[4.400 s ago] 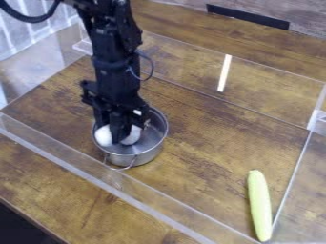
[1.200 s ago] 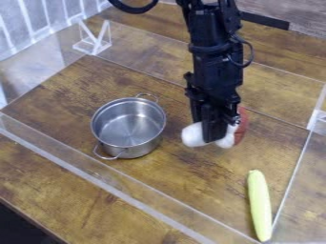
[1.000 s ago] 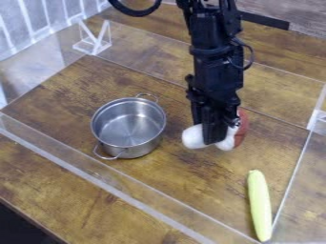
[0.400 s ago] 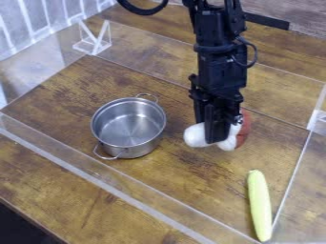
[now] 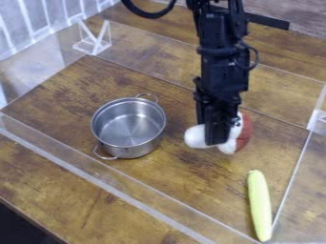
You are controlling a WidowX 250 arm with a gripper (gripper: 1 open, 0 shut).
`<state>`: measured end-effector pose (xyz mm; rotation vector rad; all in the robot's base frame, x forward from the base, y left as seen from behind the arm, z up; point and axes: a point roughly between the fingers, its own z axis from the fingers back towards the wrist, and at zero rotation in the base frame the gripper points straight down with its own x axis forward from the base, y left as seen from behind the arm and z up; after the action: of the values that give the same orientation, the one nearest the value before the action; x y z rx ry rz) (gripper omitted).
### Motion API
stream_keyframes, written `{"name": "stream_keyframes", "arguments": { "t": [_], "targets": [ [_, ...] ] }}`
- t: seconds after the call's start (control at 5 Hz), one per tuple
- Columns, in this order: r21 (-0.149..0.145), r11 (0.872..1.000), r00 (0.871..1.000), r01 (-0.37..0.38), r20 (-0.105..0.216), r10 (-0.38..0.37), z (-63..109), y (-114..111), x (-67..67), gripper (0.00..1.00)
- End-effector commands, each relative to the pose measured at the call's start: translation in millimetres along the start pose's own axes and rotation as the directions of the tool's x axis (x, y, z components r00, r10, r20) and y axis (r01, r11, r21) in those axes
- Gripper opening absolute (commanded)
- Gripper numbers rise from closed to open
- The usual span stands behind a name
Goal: Remove the mushroom from the silver pot and put it on the table
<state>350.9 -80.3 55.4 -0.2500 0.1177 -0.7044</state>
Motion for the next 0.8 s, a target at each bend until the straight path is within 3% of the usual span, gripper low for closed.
{"name": "stream_keyframes", "arguments": {
  "t": [0.0, 0.2, 0.4, 0.6],
  "targets": [
    [0.030, 0.998, 0.998, 0.052, 0.032, -0.053, 15.2, 17.7, -2.6, 0.00],
    [0.024, 1.000, 0.999, 0.003, 0.047, -0.004, 15.9, 14.0, -4.0, 0.00],
    [0.028, 0.999, 0.999, 0.034, 0.034, -0.035, 22.1, 12.8, 2.2, 1.00],
    [0.037, 0.999, 0.999, 0.001, 0.040, -0.003, 27.4, 10.4, -2.9, 0.00]
  ]
}}
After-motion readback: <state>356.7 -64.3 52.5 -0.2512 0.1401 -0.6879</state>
